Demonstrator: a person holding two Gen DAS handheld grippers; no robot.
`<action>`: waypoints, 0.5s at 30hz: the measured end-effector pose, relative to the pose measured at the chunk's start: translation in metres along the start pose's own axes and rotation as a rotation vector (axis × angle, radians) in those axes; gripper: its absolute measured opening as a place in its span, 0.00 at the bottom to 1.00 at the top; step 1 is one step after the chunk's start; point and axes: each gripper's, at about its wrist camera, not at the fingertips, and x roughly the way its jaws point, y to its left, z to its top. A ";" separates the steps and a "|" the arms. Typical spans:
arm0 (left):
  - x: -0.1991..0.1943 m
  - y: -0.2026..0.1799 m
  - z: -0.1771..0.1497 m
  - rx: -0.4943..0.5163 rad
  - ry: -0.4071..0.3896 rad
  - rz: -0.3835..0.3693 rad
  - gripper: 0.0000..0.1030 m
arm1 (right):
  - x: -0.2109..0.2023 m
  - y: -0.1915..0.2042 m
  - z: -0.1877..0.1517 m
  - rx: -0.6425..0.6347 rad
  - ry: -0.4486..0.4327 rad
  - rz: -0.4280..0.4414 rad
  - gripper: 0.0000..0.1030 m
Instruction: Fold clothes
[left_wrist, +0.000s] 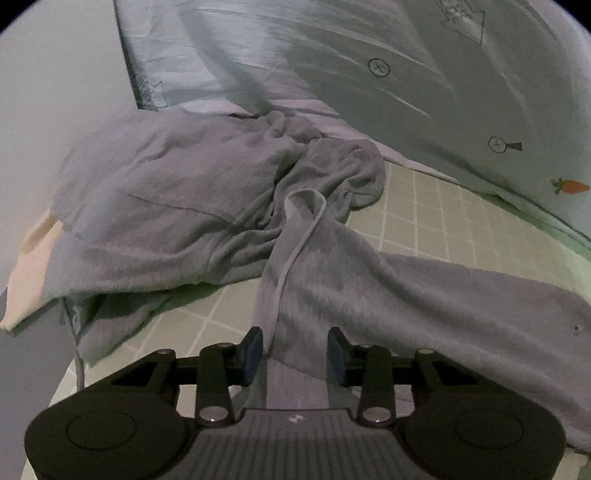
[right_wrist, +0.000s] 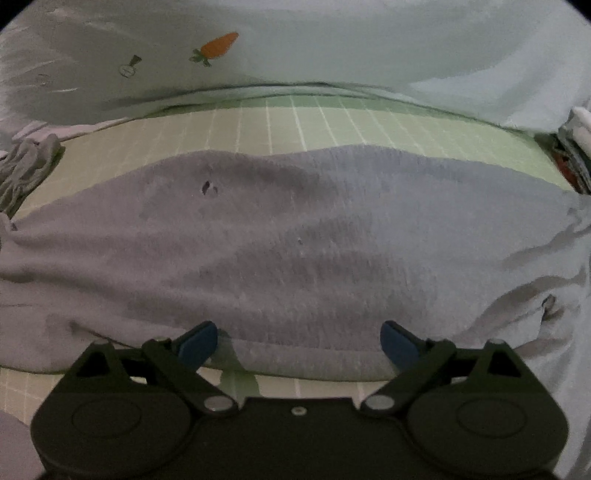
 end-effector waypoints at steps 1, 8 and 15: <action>0.002 0.000 0.000 -0.002 0.001 -0.002 0.40 | 0.001 0.000 0.000 0.002 0.006 -0.001 0.93; 0.013 -0.001 0.003 -0.007 0.036 0.009 0.13 | -0.001 -0.006 -0.005 0.018 0.012 -0.011 0.93; -0.016 0.000 0.007 -0.015 -0.010 -0.019 0.02 | -0.010 -0.014 -0.010 0.041 -0.006 -0.016 0.93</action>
